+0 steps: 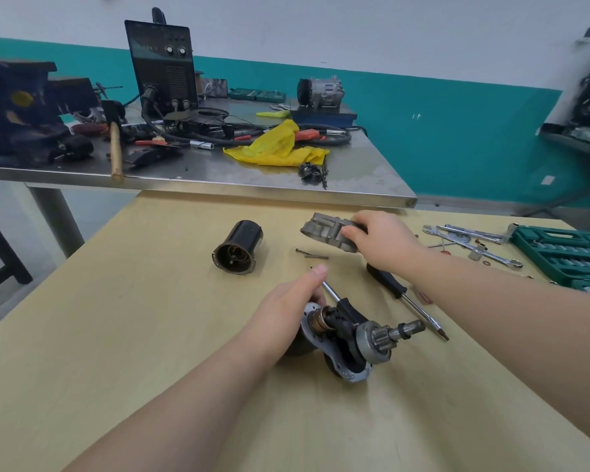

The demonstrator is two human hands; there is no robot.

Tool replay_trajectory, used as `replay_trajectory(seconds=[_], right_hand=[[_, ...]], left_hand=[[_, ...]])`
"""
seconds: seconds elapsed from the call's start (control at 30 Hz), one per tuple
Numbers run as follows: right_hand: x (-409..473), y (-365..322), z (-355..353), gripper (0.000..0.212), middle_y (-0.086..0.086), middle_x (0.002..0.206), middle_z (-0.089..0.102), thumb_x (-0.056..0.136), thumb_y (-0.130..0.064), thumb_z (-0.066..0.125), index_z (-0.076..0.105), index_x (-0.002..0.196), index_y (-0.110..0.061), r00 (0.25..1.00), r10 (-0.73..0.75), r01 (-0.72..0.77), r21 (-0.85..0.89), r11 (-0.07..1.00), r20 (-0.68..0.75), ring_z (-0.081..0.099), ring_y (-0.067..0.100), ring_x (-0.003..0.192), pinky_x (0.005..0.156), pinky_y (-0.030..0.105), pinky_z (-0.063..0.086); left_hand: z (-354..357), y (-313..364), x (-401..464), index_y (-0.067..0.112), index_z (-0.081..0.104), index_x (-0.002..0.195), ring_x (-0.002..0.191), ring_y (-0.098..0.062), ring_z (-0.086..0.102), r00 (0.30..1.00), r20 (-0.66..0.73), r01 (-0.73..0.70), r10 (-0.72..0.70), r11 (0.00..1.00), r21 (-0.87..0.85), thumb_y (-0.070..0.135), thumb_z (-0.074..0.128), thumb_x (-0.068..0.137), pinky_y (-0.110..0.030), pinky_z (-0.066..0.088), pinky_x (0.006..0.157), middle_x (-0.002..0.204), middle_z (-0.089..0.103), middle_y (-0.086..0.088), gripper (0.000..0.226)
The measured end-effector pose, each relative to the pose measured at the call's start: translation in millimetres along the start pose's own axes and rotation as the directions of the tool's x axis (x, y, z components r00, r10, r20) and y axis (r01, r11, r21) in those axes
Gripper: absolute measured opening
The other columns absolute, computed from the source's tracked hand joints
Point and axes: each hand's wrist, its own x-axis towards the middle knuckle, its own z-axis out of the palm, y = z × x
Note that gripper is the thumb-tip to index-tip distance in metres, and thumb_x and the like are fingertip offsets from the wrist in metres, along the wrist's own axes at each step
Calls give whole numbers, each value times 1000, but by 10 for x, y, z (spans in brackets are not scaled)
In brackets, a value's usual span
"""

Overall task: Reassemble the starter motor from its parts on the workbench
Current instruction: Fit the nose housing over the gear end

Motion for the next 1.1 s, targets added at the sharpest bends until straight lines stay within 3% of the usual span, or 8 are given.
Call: replay_trajectory(seconds=[0.13,0.33,0.47,0.53,0.73,0.87,1.0,1.1], right_hand=[[-199,19,-109,15,-11,88,66,107,-41,56,66,100,-32,995,12,1,123,992,-104,60,10,83,63,29,41],[-856,170,-207,13,-20,92,72,104,-40,59,70,98,-37,954,89,22,364,931,-285,63,-5,94,71,26,44],[-1239,206,-163,22,-14,94,77,94,-51,56,72,100,-37,919,180,74,601,796,-352,74,11,94,89,49,60],[-1389,214,-110,27,-12,94,78,92,-56,55,72,103,-38,905,187,122,657,744,-381,75,13,92,91,50,61],[-1573,292,-32,17,-15,97,78,98,-40,59,73,105,-35,881,197,192,705,683,-431,76,11,93,84,24,60],[-1638,290,-76,14,-23,94,75,99,-33,59,70,105,-40,876,132,233,647,726,-463,71,-1,86,76,9,50],[-1691,213,-23,16,-21,95,75,99,-23,62,71,107,-35,887,47,274,605,748,-459,73,-1,91,80,6,49],[-1721,183,36,17,-18,101,77,98,-29,64,73,112,-33,899,-7,288,580,762,-437,75,8,97,87,15,53]], left_hand=[[7,41,12,22,67,66,74,-20,61,999,-35,31,-31,999,-26,91,43,72,-46,49,89,70,66,-2,73],[16,55,-23,23,68,69,85,-23,64,974,-213,74,-72,997,0,94,39,73,-46,49,92,78,71,2,77],[28,85,-74,22,68,69,82,-24,65,966,-237,95,-104,994,-47,94,39,72,-46,48,85,76,74,-1,77],[36,73,-116,24,70,72,84,-24,66,966,-240,90,-97,995,-41,94,41,70,-45,47,85,78,75,0,75],[28,37,-224,22,74,81,74,-11,64,986,-169,-2,1,1000,-11,88,48,78,-39,45,78,78,75,7,71],[23,59,-266,11,68,89,77,-14,61,990,-111,-88,89,996,15,83,48,85,-42,44,80,85,72,-8,75],[34,80,-293,23,72,97,74,-3,62,983,-156,-88,91,996,27,83,45,82,-36,46,77,83,71,9,67],[23,92,-319,16,69,95,79,-10,59,976,-130,-163,174,983,87,77,46,86,-40,44,79,88,67,-8,66]])
